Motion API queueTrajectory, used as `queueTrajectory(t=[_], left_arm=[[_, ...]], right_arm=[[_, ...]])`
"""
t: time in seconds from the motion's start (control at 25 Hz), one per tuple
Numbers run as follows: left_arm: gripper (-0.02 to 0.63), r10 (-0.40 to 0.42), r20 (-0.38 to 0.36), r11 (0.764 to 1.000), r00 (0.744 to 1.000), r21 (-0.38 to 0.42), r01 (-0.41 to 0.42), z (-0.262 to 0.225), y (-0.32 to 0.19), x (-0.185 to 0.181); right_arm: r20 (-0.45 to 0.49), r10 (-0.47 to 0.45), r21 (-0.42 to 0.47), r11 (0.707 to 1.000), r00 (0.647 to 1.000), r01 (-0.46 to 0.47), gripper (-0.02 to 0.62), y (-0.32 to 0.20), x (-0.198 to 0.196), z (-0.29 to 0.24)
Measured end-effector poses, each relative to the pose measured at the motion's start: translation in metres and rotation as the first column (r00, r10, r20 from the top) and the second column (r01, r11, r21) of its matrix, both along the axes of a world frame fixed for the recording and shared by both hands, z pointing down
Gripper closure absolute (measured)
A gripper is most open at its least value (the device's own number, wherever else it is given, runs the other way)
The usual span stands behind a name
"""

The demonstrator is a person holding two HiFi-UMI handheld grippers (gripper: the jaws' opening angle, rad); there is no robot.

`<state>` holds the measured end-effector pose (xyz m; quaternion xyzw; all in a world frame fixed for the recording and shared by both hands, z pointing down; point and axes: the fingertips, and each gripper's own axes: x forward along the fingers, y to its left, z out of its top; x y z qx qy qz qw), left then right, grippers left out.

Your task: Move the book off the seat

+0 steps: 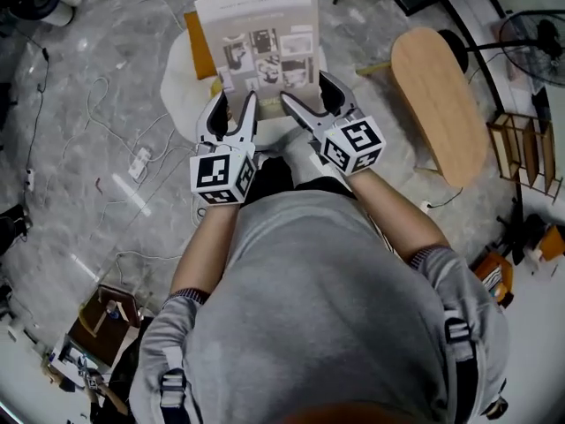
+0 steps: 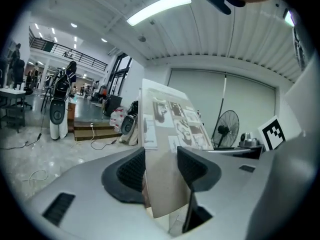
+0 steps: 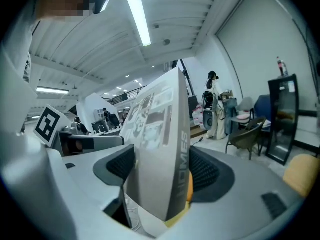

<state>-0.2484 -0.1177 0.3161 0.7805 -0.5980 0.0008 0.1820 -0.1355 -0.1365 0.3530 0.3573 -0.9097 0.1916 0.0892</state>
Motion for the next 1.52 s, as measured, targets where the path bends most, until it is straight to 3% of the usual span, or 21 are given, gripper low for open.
queueTrajectory(t=[0.24,0.56,0.8,1.0,1.28,1.52], left_arm=[[0.390,0.133,0.015,0.991,0.991,0.012,-0.133,-0.002,-0.008,0.000],[0.388,0.339,0.053,0.938,0.939,0.055,-0.342,-0.043,0.028,0.205],[0.387,0.420,0.065,0.903,0.905,0.069,-0.424,-0.040,0.024,0.216],[0.385,0.486,0.100,0.867,0.869,0.074,-0.493,-0.053,0.089,0.348],[0.383,0.548,0.089,0.835,0.832,0.004,-0.551,-0.048,0.083,0.352],[0.382,0.640,0.112,0.768,0.760,-0.037,-0.640,-0.032,0.135,0.450]], right_arm=[[0.005,0.123,0.010,0.992,0.992,-0.123,0.235,0.006,0.000,0.000],[0.021,0.326,0.059,0.943,0.945,-0.327,0.236,0.064,0.203,-0.041],[0.026,0.415,0.076,0.906,0.909,-0.416,0.236,0.069,0.212,-0.038],[0.057,0.488,0.084,0.867,0.871,-0.491,0.236,0.142,0.341,-0.049],[0.048,0.561,0.036,0.826,0.827,-0.563,0.236,0.146,0.341,-0.045],[0.059,0.651,-0.015,0.758,0.756,-0.652,0.236,0.209,0.431,-0.027]])
